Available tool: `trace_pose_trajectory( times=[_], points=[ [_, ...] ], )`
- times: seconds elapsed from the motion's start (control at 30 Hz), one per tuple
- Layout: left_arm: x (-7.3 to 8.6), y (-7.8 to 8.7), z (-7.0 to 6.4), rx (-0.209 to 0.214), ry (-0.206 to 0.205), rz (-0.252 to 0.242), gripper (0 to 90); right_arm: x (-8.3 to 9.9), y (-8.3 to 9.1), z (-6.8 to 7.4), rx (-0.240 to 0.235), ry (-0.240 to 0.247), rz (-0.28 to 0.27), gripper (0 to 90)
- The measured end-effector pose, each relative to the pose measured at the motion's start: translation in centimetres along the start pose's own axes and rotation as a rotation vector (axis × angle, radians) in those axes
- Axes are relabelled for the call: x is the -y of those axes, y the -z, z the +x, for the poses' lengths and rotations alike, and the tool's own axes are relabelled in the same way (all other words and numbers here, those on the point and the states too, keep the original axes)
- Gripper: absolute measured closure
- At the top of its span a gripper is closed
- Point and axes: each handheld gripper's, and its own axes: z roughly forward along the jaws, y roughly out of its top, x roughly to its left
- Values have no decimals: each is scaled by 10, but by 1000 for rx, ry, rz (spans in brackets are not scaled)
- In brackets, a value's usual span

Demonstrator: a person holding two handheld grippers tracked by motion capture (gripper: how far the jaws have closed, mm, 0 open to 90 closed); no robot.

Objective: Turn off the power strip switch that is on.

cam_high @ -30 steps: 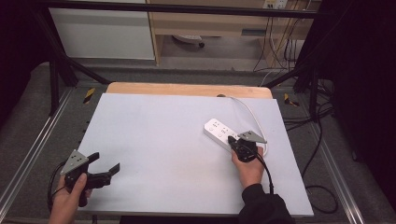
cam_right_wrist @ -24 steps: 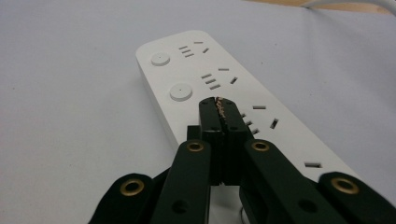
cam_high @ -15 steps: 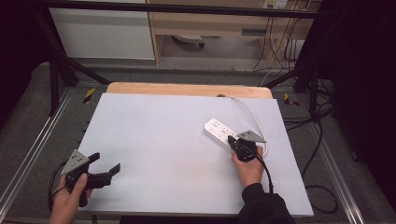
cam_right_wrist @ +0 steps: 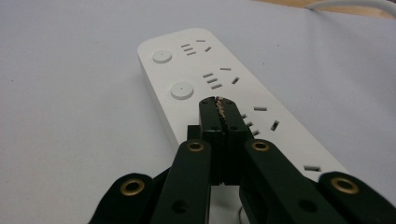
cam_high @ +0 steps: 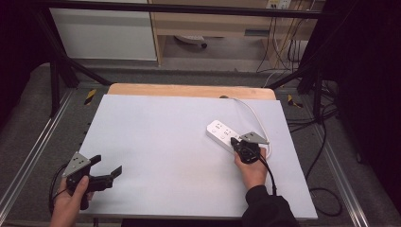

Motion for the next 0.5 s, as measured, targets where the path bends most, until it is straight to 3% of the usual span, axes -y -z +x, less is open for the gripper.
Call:
trace_pose_trajectory(
  times=[0.5],
  points=[
    [0, 0, 0, -1, 1, 1, 61, 0, 0, 1, 3, 26, 6, 900]
  ],
)
